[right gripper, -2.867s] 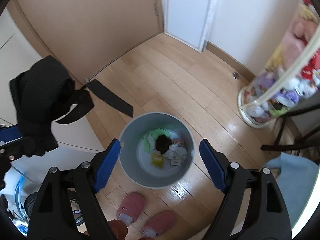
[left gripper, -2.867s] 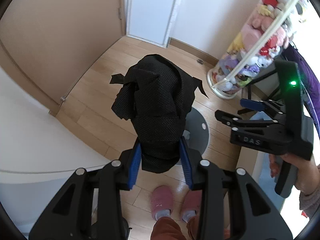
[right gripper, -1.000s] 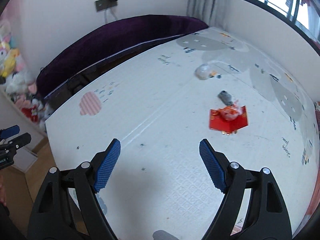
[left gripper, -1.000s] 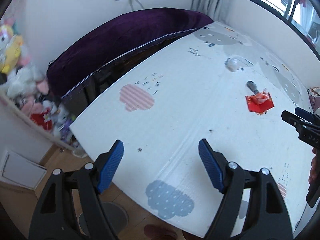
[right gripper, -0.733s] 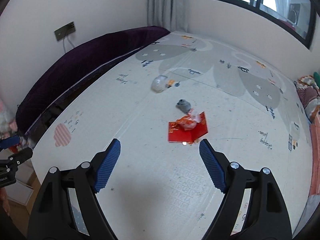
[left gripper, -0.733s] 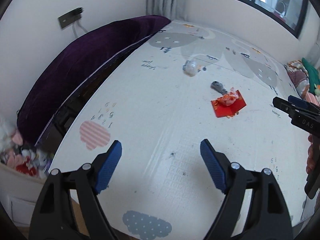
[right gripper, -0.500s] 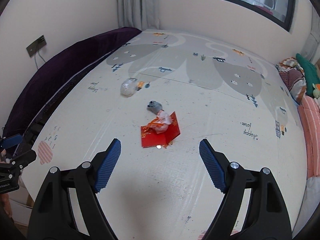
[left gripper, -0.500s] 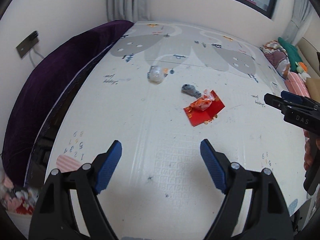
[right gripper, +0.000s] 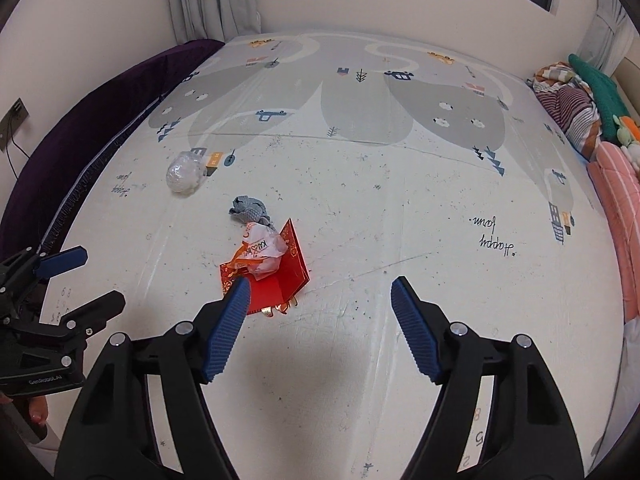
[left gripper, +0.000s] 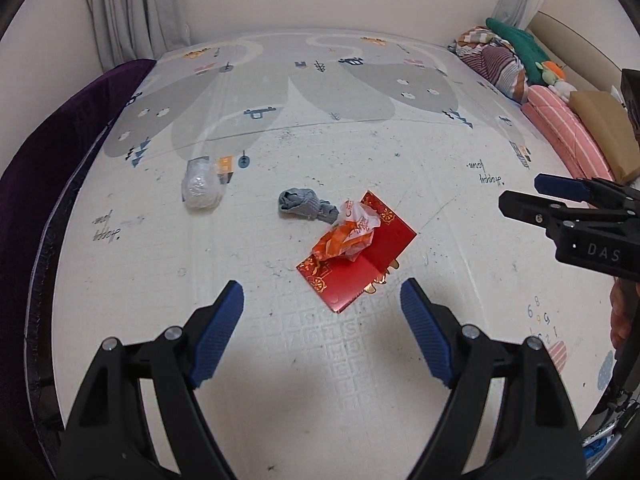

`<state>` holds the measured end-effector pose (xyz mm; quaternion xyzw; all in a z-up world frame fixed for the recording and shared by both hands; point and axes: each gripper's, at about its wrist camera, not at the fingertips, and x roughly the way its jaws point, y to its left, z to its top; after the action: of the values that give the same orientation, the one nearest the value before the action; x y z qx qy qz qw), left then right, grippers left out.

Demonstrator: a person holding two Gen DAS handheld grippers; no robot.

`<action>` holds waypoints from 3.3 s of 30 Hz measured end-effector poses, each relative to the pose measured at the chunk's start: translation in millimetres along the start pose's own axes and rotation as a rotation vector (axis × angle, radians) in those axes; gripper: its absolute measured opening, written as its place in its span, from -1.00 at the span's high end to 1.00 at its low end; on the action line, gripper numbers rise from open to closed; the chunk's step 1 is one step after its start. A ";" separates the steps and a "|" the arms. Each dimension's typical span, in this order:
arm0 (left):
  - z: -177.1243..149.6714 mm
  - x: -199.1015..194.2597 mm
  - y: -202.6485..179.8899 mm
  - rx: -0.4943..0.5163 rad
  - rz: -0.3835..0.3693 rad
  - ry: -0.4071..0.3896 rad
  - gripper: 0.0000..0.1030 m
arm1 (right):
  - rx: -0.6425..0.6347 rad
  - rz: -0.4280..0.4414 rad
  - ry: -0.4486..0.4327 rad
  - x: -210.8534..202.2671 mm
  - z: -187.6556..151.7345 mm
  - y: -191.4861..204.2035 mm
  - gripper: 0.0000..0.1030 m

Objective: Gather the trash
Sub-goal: 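Move both open tools back over the mat toward the red envelope, then grasp the orange-white plastic bag with the left tool while the right tool grasps the red envelope, then carry the plastic bag and red envelope to the bin and release both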

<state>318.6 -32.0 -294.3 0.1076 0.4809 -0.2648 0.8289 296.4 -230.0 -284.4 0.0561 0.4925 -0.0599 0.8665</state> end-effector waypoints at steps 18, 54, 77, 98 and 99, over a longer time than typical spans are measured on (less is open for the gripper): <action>20.1 130.0 -27.6 0.136 -0.025 0.049 -0.57 | -0.045 0.068 0.063 105.8 5.0 -29.0 -0.28; 1.9 108.7 12.3 0.081 -0.043 -0.019 0.63 | -0.090 0.200 0.164 156.7 -12.7 15.3 0.98; -59.3 -103.3 26.1 -0.079 0.089 -0.053 0.63 | -0.223 0.219 0.057 -64.2 -27.4 90.7 0.98; -294.1 -336.9 0.0 -0.783 0.561 -0.073 0.63 | -0.908 0.678 0.028 -232.0 -133.7 251.6 0.98; -312.3 -348.5 -3.1 -0.828 0.584 -0.073 0.63 | -0.949 0.710 0.037 -237.6 -146.2 264.6 0.98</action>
<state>-52.6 217.6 -157.0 -0.1095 0.4659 0.1873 0.8578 94.0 65.4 -144.2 -0.1752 0.4317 0.4612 0.7552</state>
